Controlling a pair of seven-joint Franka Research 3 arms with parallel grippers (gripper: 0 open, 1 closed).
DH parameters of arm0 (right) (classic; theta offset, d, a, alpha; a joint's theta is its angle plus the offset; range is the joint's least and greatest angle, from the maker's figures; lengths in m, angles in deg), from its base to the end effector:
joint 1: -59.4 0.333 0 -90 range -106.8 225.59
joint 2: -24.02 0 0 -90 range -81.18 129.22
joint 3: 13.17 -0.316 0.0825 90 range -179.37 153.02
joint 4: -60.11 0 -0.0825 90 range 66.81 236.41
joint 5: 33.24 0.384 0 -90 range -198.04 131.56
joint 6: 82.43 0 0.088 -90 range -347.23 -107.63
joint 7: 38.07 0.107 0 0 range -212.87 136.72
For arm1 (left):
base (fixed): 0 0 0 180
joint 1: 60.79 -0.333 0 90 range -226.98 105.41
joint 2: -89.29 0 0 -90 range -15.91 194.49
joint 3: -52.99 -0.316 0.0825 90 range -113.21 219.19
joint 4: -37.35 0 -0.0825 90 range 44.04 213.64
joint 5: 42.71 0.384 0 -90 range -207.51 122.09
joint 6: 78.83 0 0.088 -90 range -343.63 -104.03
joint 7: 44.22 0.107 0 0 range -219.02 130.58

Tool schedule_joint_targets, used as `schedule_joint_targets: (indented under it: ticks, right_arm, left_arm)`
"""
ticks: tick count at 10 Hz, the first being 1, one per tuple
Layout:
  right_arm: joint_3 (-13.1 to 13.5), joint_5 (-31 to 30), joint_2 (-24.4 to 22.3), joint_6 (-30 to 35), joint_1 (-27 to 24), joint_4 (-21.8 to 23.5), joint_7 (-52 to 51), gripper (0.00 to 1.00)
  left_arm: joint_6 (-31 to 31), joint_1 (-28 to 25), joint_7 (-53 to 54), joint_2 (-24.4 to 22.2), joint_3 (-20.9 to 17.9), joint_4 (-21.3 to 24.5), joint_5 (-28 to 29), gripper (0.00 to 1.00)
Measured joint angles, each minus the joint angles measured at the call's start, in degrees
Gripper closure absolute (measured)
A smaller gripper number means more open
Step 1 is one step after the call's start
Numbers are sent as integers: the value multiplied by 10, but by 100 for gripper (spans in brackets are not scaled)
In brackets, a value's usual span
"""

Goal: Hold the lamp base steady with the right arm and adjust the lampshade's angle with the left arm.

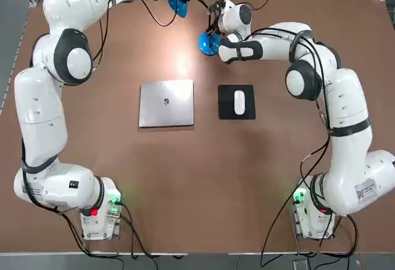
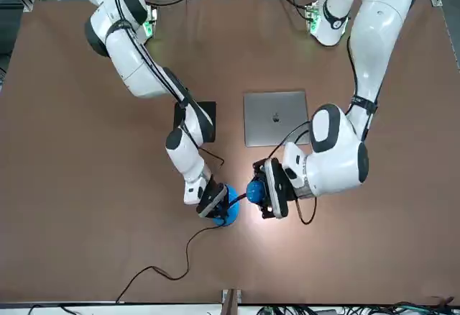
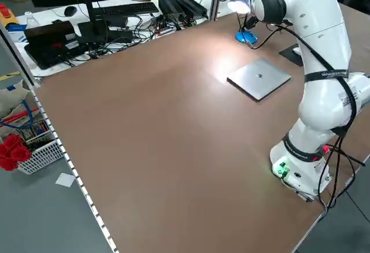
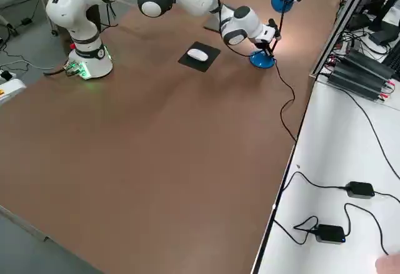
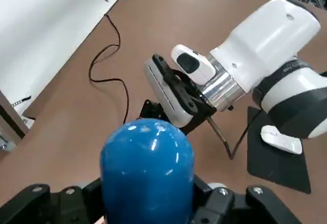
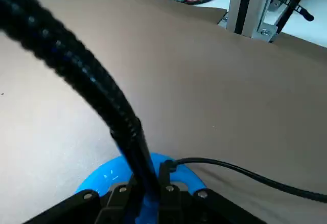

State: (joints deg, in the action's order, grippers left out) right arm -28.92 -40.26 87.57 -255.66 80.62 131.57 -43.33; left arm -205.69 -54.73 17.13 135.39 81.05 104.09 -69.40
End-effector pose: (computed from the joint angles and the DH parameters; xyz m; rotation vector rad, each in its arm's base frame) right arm 0.6693 0.4170 0.1759 -2.5590 -0.8142 -0.8991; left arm 0.7026 -0.3421 0.3909 1.9795 -1.4161 0.6129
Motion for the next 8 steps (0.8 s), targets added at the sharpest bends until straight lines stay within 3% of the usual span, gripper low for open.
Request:
schedule_joint_targets:
  ticks: [8]
  right_arm:
    - [0, 0, 0, 0, 0, 0, 0, 85]
  left_arm:
    - [3, 0, -132, 0, 4, -1, -7, 53]
